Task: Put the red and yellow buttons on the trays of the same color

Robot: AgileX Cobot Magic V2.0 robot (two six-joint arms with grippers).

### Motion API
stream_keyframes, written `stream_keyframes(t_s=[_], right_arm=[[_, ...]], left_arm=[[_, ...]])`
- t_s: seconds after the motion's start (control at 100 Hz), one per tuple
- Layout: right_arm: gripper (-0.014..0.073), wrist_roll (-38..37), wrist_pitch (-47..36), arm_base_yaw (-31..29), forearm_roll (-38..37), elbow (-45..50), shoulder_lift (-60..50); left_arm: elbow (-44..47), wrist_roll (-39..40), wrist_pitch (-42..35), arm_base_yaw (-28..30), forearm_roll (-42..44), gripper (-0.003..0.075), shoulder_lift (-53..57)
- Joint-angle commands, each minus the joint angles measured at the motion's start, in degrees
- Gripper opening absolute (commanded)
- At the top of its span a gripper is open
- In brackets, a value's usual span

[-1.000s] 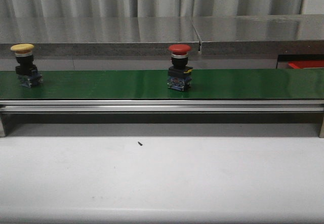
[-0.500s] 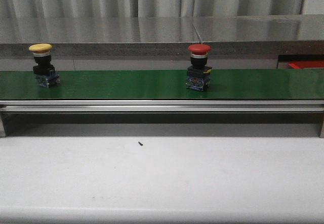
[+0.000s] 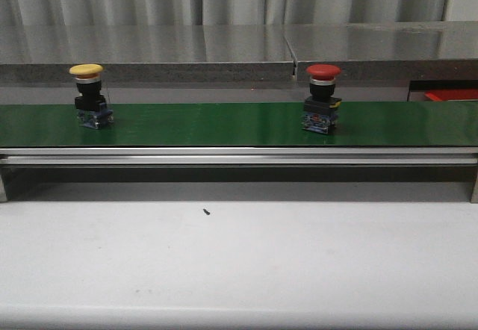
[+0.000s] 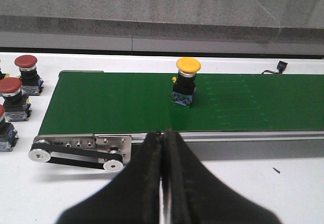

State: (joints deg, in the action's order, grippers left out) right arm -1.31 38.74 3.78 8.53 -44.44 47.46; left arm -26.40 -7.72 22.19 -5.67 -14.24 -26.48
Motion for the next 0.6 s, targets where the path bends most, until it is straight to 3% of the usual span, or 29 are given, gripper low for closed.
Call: stream_keyframes(t_s=[0.0, 0.11, 0.18, 0.25, 0.35, 0.43, 0.59], right_arm=[[-0.0116, 0.3, -3.7, 0.0, 2.5, -3.4, 4.2], [-0.0095, 0.4, -2.8, 0.0, 3.0, -4.4, 8.4], [-0.0015, 0.4, -2.0, 0.0, 3.1, -4.9, 10.3], [0.0129, 0.4, -1.2, 0.0, 3.1, -5.5, 11.7], [0.0425, 0.4, -1.7, 0.0, 3.1, -5.6, 12.4], [0.0611, 0.4, -3.6, 0.0, 3.1, -5.6, 12.4], [0.0588, 2.1, -6.7, 0.0, 3.1, -6.3, 13.4]], left_arm=[[-1.5, 0.1, -4.7, -0.4, -0.9, -0.0019, -0.2], [-1.5, 0.1, -4.7, -0.4, -0.9, -0.0019, -0.2], [-1.5, 0.1, -4.7, -0.4, -0.9, -0.0019, -0.2], [-1.5, 0.1, -4.7, -0.4, -0.9, -0.0019, -0.2], [-1.5, 0.1, -4.7, -0.4, -0.9, -0.0019, -0.2], [-1.5, 0.1, -4.7, -0.4, -0.9, -0.0019, -0.2], [-1.5, 0.1, -4.7, -0.4, -0.9, -0.0019, -0.2]])
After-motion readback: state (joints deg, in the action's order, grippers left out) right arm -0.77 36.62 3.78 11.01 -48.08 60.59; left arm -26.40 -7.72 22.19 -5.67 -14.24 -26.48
